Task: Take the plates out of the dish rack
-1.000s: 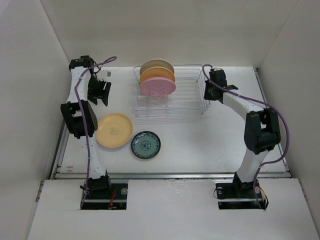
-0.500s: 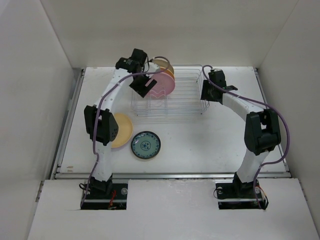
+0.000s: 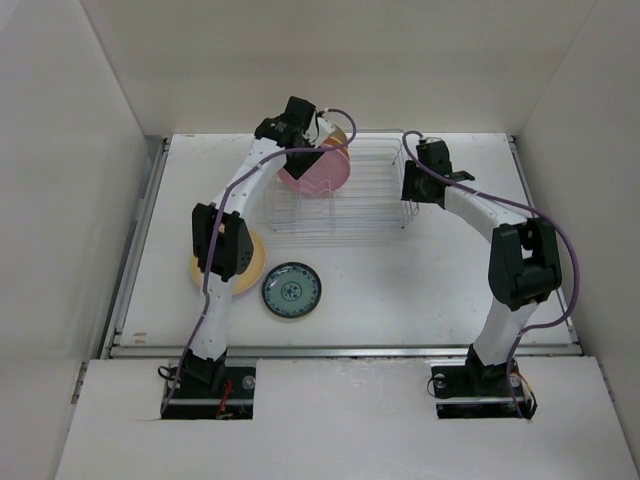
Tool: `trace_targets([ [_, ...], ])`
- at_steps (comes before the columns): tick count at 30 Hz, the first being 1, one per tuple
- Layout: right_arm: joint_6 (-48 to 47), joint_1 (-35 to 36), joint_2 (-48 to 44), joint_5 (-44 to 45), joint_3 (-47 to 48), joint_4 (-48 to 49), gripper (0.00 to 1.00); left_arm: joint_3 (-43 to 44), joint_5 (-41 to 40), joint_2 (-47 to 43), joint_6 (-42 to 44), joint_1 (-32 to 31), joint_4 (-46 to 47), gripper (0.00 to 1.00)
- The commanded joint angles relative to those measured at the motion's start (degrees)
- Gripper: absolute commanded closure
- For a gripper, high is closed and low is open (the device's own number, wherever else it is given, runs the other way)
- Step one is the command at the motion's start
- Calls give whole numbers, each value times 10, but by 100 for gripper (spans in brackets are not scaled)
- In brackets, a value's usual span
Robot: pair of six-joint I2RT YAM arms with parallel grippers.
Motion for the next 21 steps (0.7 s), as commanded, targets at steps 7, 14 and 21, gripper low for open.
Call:
trace_targets([
  [7, -16, 4, -16, 8, 9, 2, 48, 4, 26, -5, -5, -2, 23, 88],
  [14, -16, 4, -16, 3, -3, 2, 48, -14, 36, -60, -32, 6, 18, 100],
  [21, -16, 4, -16, 3, -3, 2, 48, -19, 93, -143, -84, 36, 6, 100],
])
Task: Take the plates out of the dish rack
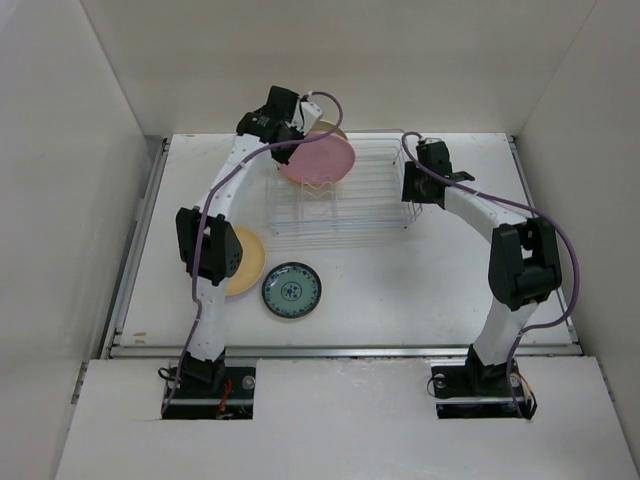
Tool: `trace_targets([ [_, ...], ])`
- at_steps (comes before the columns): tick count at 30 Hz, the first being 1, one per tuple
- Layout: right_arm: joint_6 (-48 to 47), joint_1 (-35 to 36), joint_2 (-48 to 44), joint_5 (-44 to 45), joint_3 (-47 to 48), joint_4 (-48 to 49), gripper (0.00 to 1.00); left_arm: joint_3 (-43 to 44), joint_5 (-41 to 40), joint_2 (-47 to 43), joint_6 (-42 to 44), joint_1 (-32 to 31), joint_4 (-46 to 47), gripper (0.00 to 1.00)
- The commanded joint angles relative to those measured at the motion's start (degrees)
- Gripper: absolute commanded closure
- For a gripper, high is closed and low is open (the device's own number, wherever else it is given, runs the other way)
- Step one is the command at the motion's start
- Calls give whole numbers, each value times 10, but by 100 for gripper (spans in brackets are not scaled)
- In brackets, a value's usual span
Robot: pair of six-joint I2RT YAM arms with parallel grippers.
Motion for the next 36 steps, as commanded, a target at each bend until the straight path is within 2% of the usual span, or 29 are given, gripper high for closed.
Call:
trace_targets([
  [1, -5, 4, -16, 3, -1, 3, 48, 3, 70, -107, -55, 14, -18, 100],
  [11, -5, 4, -6, 8, -1, 3, 48, 3, 122, -145, -126, 49, -30, 100],
  [15, -5, 4, -23, 8, 5, 3, 48, 35, 159, -164, -150, 92, -86, 100],
  [16, -5, 4, -29, 8, 5, 3, 37, 47, 166, -164, -151, 102, -110, 100],
  [18, -5, 4, -45, 16, 17, -10, 28, 57, 189, -169, -129, 123, -165, 100],
  [19, -5, 4, -62, 23, 17, -10, 25, 52, 189, -180, -112, 143, -222, 100],
  [21, -28, 4, -76, 23, 34, -26, 19, 13, 178, -207, -52, 164, -267, 100],
  [22, -37, 4, -82, 23, 48, -26, 19, -40, 167, -215, -35, 187, -287, 100],
  [24, -58, 4, -90, 9, 65, -34, 18, -82, 139, -222, -3, 208, -347, 100],
  [27, -88, 10, -90, -6, 97, -42, 16, -135, 139, -222, 42, 252, -436, 100],
  [32, -147, 68, -66, -59, 160, -24, 16, -262, 95, -195, 72, 267, -447, 100],
  [36, -152, 87, 8, -116, 230, -1, 18, -263, 95, -135, 60, 272, -447, 100],
])
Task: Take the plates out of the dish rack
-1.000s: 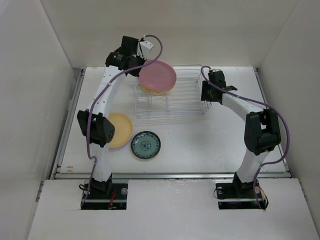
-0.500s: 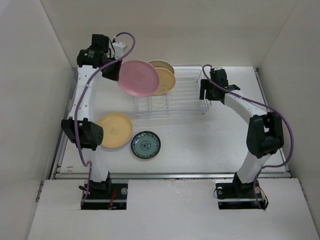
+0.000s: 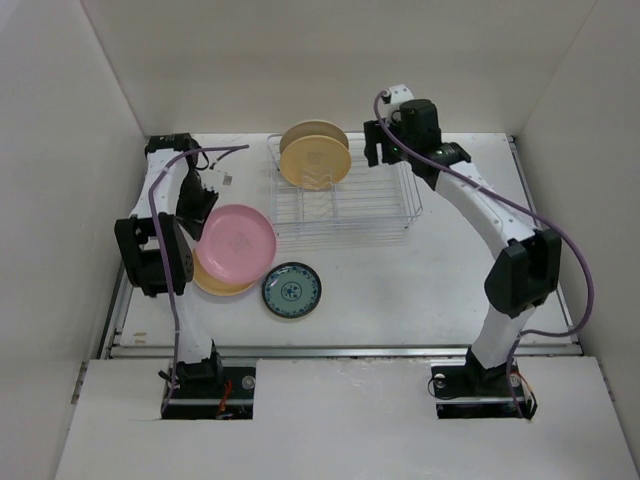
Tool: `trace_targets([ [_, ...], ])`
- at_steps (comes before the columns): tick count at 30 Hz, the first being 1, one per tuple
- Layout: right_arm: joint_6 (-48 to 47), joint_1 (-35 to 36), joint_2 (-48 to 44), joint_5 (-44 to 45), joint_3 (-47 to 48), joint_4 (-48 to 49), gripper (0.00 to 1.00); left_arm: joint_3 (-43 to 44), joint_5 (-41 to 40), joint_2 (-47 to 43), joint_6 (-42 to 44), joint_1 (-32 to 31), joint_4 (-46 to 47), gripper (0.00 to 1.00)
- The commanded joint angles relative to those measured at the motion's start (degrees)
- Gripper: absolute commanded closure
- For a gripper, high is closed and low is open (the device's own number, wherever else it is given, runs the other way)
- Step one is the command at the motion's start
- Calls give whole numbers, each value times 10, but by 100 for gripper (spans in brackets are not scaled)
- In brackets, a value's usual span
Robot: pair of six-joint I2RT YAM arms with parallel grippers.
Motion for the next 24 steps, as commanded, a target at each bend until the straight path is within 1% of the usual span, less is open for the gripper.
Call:
trace_targets([
  [1, -28, 14, 61, -69, 69, 40, 19, 4, -1, 33, 10, 1, -150, 100],
  [2, -28, 14, 72, -74, 92, 54, 21, 12, -1, 52, 4, 8, -150, 100],
  [5, -23, 14, 117, -81, 129, 67, 22, 25, 5, 72, -11, 19, -145, 100],
  [10, -23, 20, 183, -155, 208, 62, 26, 12, -10, 90, -16, 19, -145, 100],
  [13, -23, 26, 214, -182, 224, 62, 26, 2, -39, 104, -22, 19, -145, 100],
  [16, -28, 31, 239, -182, 238, 62, 26, 2, -51, 118, -28, 19, -145, 99],
  [17, -28, 31, 245, -177, 245, 62, 26, 2, -51, 126, -28, 19, -145, 87],
  [19, -28, 37, 261, -160, 253, 62, 26, 15, -51, 131, -34, 19, -145, 75],
  [20, -28, 37, 267, -154, 253, 62, 26, 15, -51, 131, -34, 19, -145, 67],
  [21, -28, 43, 272, -138, 261, 67, 26, 21, -51, 131, -34, 19, -145, 61],
  [22, -28, 43, 278, -124, 261, 73, 29, 21, -51, 131, -34, 19, -145, 60],
  [24, -28, 50, 278, -76, 253, 102, 30, 29, -56, 125, -39, 19, -145, 60],
])
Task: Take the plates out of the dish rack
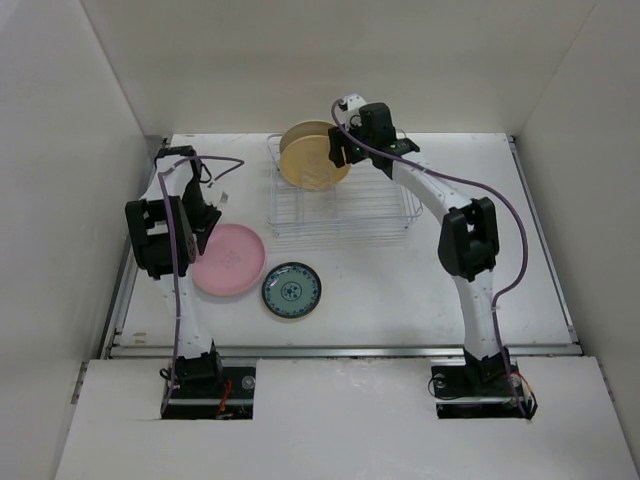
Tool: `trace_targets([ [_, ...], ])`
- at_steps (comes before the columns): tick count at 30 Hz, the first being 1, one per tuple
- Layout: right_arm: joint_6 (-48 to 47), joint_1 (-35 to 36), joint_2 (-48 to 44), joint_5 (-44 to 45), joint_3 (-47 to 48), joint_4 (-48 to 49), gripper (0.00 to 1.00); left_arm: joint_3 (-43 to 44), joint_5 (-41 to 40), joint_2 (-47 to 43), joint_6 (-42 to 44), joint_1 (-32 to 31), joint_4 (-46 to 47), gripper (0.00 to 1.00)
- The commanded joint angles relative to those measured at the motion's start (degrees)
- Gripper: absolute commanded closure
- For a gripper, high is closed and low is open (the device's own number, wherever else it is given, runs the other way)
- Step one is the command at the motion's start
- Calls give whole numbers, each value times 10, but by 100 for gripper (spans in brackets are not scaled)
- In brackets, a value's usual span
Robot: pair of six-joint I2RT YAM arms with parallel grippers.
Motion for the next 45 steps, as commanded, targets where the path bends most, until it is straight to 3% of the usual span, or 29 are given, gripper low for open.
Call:
trace_targets([
  [1, -5, 16, 9, 68, 22, 68, 30, 33, -10, -18, -10, -1, -157, 60],
  [4, -5, 16, 23, 91, 40, 74, 34, 59, -10, -23, -27, -1, -157, 60],
  [8, -5, 16, 23, 84, 40, 74, 58, 133, 3, -40, -41, -12, -157, 60],
  [9, -5, 16, 23, 84, 40, 74, 71, 151, 10, -40, -46, -19, -157, 58],
  [12, -12, 22, 1, 108, 12, 79, 89, 225, 28, -45, -52, -52, -157, 53],
  [16, -43, 28, -26, 169, -36, 120, 98, 293, 68, -23, -80, -82, -137, 53],
  [25, -89, 38, -79, 220, -47, 147, 100, 299, 88, -9, -125, -96, -107, 54],
  [33, -105, 62, -142, 254, -75, 191, 100, 293, 49, -28, -141, -96, -75, 54],
  [37, -117, 73, -157, 276, -89, 191, 100, 286, 5, -28, -160, -96, -69, 61],
  [41, -124, 79, -171, 295, -107, 218, 100, 281, 18, -38, -182, -71, -54, 61],
  [45, -131, 92, -171, 298, -95, 193, 100, 281, -4, -51, -194, -60, -49, 61],
])
